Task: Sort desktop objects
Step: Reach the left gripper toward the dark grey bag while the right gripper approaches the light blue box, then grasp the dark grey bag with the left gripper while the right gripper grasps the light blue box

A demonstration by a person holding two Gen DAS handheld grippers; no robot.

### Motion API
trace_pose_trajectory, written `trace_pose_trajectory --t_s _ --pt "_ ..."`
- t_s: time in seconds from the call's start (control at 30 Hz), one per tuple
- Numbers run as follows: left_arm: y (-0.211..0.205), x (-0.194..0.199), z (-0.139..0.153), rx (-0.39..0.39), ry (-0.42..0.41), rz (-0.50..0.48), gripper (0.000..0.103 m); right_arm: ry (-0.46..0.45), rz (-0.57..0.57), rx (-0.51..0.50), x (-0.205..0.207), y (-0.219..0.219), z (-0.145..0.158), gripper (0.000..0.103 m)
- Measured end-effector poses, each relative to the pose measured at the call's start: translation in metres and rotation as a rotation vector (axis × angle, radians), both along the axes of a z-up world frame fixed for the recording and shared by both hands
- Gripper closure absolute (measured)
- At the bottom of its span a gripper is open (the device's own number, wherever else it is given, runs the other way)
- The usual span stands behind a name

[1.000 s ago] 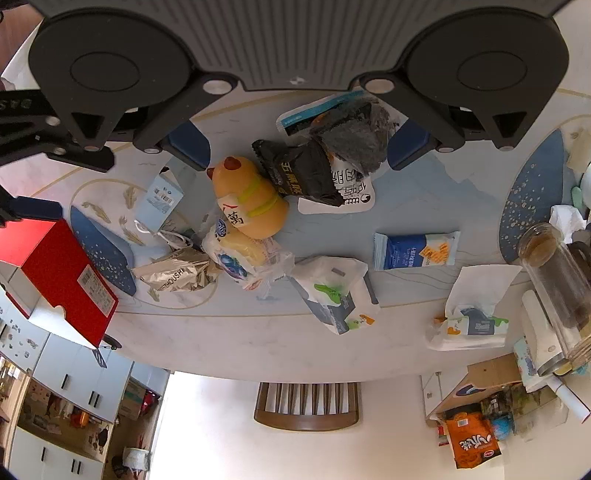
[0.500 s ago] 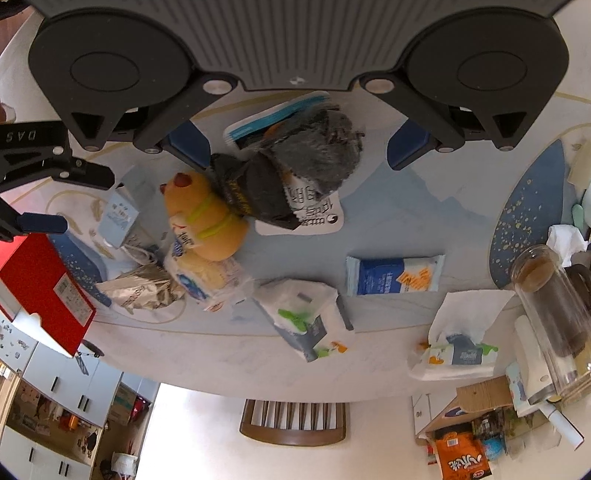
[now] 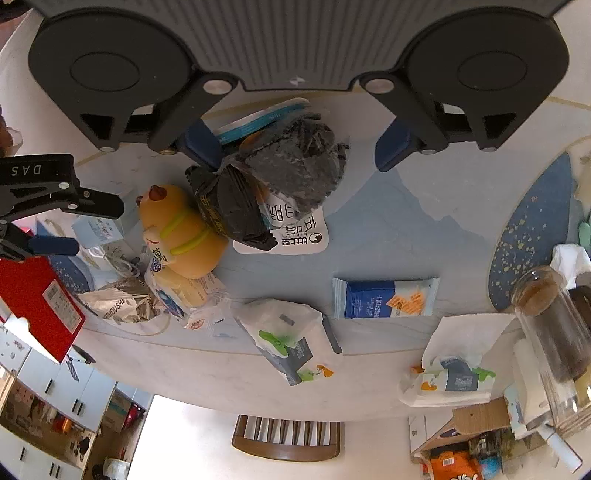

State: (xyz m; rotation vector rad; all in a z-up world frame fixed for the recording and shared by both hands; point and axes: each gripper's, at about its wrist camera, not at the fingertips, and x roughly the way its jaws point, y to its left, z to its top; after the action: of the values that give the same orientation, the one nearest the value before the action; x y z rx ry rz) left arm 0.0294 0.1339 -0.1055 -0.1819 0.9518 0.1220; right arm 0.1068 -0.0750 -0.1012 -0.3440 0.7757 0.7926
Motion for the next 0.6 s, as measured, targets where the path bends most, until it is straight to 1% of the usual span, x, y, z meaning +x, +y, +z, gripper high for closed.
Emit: trace_pose_trajectory --t_s 0.17,0.27,0.4,0.6 --pt "0.0011 -0.0003 0.0000 -0.014 -0.007 -0.002 0.021 0.034 -0.003 0.002 0.0003 0.0011 -0.0021 0.008" --pt "0.0010 0.0004 0.0001 -0.017 -0.009 0.004 0.023 0.043 -0.017 -0.002 0.0007 0.0017 -0.0044 0.008" --pt "0.0012 -0.0001 0.0005 -0.031 -0.013 -0.001 0.033 0.071 -0.054 0.007 0.0025 0.0031 -0.0057 0.008" --pt "0.0017 -0.0017 0.0008 -0.033 -0.013 0.009 0.035 0.104 -0.118 0.022 0.0036 0.0061 -0.0069 0.010"
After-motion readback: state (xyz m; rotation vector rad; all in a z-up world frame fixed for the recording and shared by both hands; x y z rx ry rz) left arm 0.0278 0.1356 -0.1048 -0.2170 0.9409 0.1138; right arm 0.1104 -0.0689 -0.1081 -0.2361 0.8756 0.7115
